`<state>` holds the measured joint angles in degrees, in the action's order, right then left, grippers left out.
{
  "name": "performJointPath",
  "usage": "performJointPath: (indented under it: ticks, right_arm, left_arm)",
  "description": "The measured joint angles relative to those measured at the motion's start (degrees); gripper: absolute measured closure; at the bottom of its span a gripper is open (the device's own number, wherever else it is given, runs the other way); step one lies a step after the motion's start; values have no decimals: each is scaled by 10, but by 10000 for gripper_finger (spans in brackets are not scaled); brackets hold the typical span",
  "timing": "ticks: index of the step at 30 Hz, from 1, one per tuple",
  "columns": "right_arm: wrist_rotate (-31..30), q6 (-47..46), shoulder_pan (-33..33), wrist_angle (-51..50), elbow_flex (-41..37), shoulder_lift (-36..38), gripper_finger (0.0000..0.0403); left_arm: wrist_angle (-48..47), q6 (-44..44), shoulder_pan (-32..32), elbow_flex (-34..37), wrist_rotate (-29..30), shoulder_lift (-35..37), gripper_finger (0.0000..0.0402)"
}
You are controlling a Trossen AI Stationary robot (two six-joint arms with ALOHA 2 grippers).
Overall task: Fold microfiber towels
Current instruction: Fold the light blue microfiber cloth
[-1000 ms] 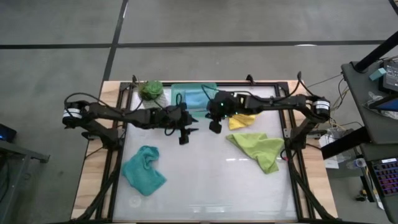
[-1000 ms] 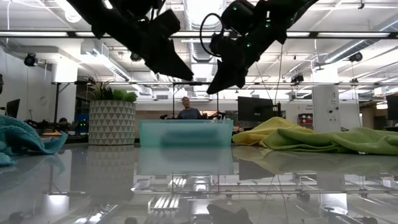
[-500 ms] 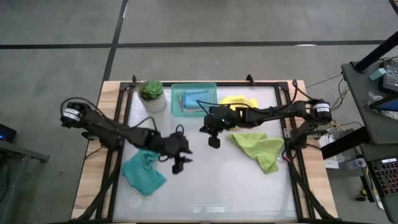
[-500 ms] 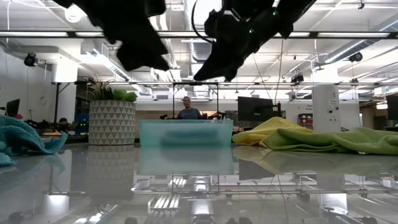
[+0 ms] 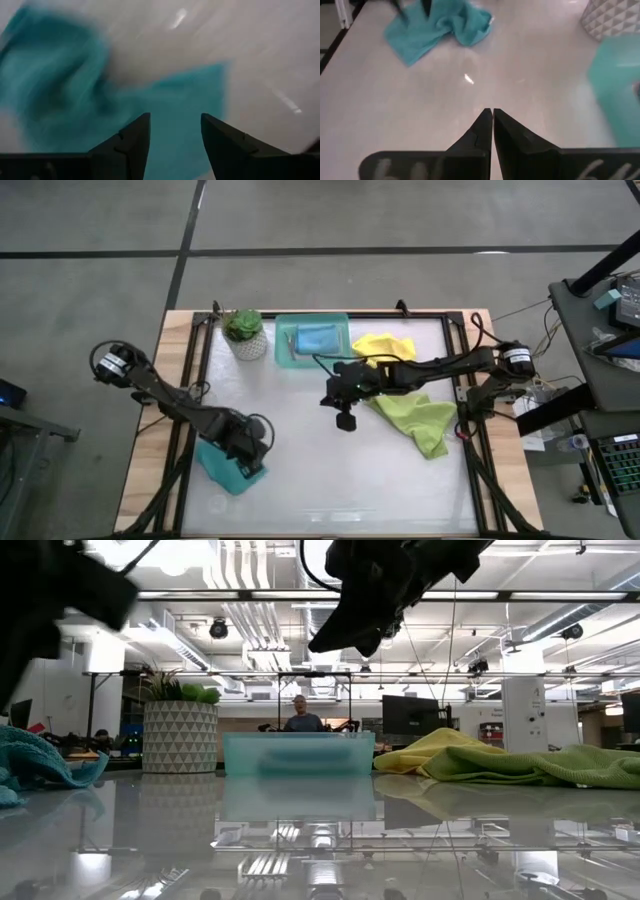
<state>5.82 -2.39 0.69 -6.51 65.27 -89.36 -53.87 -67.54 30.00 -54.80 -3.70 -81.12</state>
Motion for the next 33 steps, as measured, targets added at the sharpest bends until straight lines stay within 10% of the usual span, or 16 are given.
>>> performJointPath:
  ticks: [7, 26, 33]
  right_arm:
    - [1, -11, 49, -10, -14, 0, 394]
    - [-59, -28, 88, -6, -28, 0, 394]
    - [-76, 1, 88, 21, -28, 0, 394]
  left_arm:
    - [-101, -70, 14, 12, 16, -1, 242]
    - [-6, -72, 13, 80, 163, -2, 243]
    - [17, -70, 11, 103, 167, -35, 321]
